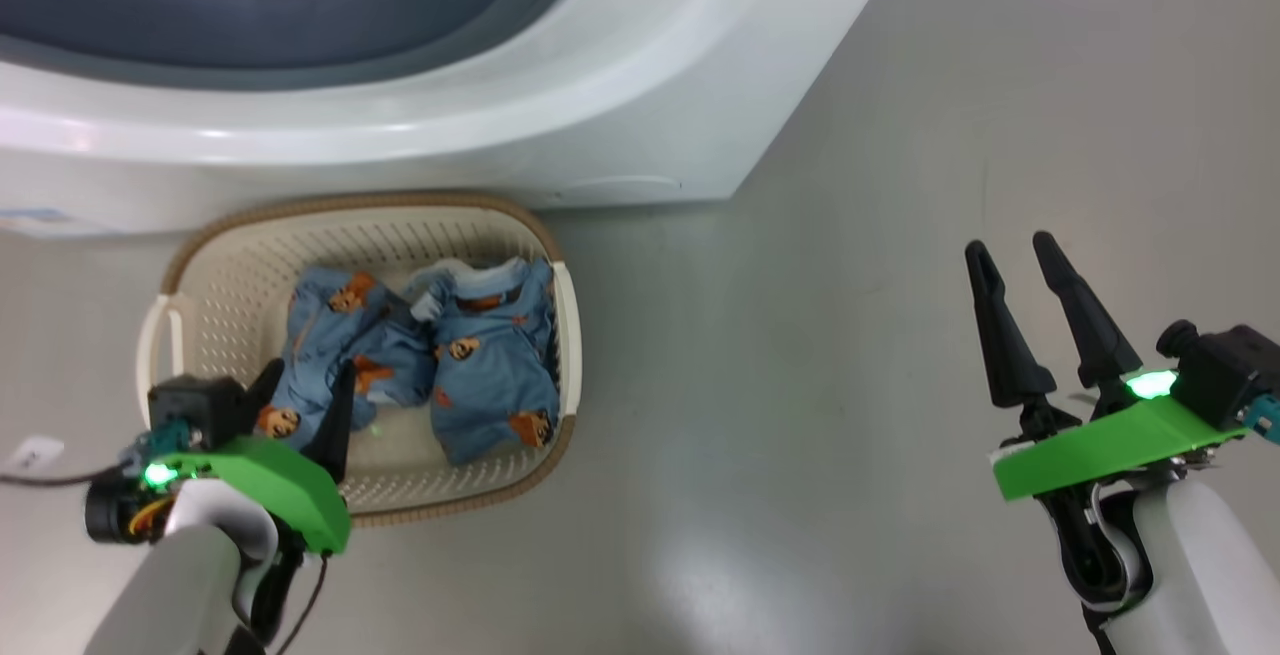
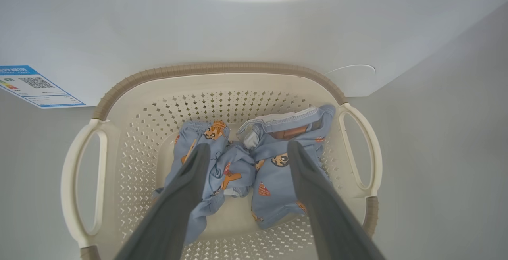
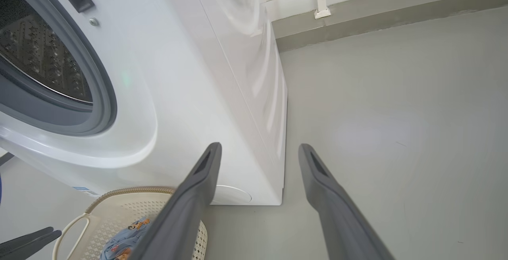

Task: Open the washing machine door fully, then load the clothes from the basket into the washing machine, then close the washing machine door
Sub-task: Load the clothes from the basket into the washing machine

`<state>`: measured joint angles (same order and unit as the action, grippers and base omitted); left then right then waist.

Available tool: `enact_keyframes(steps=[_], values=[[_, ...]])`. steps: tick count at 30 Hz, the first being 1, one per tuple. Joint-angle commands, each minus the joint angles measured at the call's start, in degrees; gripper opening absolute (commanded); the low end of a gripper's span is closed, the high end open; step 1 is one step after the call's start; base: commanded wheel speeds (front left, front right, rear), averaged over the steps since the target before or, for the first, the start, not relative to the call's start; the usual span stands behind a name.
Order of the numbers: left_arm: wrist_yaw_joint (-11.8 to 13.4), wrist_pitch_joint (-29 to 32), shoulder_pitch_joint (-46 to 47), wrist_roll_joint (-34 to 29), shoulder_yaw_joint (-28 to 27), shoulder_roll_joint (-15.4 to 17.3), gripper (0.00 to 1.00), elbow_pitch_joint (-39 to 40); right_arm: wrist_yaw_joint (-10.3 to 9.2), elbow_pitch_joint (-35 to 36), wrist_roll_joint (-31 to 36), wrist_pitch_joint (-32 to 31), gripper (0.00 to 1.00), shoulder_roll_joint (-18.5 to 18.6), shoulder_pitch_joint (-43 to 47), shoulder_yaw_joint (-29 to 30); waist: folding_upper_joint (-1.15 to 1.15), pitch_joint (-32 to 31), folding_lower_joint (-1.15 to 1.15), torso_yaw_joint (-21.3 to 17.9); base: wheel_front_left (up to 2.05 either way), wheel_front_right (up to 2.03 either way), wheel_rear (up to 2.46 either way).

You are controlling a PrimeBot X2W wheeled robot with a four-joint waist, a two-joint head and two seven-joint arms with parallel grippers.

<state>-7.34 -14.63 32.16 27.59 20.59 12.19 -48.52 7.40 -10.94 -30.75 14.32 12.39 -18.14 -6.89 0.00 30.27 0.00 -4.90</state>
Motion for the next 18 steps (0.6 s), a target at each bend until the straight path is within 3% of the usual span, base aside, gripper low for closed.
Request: enact_keyframes(steps=[1,18], values=[[-0.1,-0.4,1.4,0.8,-0.8,2.5,1.0,-0.5,0.09,1.2,1.0,0.7,1.0,0.0,-0.3,-1.4,0.0,2.9,0.0,-0.1,0.0,0.0,0.0],[-0.1,-0.1,16.2,3.4,10.1,3.9,1.0,-16.4,0.09,2.7,1.5,0.7,1.0,0.2,-5.7,-2.2,0.0,13.0,0.0,-0.4,0.0,0.0,0.0]])
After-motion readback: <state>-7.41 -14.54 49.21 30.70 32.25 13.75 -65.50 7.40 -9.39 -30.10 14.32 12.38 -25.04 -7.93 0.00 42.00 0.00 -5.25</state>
